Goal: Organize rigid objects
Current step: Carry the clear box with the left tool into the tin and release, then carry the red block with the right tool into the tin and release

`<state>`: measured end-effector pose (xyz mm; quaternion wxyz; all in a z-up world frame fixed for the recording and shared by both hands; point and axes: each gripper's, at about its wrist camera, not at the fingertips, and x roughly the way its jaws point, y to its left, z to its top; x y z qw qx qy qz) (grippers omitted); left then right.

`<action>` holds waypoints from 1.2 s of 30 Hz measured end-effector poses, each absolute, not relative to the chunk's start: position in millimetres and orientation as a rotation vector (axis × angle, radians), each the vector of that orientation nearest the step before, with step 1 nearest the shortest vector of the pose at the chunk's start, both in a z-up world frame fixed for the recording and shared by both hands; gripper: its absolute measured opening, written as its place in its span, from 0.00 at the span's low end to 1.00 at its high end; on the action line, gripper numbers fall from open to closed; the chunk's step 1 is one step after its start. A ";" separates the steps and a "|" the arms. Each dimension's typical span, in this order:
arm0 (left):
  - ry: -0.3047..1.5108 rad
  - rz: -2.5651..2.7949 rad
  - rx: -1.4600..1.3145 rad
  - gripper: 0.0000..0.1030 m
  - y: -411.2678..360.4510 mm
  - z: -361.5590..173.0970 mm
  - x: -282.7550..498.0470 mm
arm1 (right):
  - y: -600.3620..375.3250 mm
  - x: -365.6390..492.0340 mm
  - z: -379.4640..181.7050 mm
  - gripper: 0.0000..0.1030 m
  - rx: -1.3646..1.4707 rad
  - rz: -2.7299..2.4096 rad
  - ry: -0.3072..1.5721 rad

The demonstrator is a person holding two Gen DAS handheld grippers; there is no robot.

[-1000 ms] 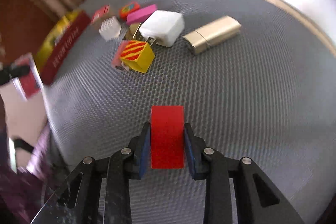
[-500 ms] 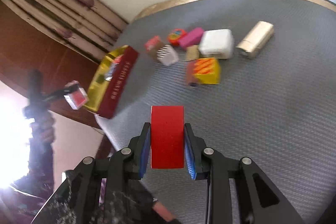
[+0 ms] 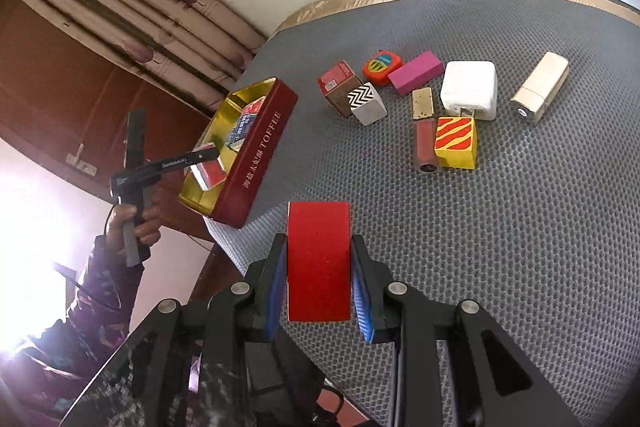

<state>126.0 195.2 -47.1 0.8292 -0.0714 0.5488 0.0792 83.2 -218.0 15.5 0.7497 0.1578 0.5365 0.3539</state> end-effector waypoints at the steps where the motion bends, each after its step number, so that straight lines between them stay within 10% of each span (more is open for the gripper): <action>1: 1.168 0.168 -0.151 0.24 196.8 -47.6 128.7 | -217.8 84.4 14.5 0.27 0.350 0.771 1.176; 19: 1.014 0.283 0.022 0.35 211.8 -35.6 186.5 | -209.3 81.6 18.8 0.27 0.352 0.778 1.173; 25: 0.924 0.265 -0.040 0.51 220.4 -4.1 160.5 | -197.9 80.2 28.8 0.27 0.346 0.800 1.153; 36: 0.836 0.303 -0.277 0.51 212.3 24.2 56.3 | -135.8 85.3 59.7 0.27 0.343 0.910 1.100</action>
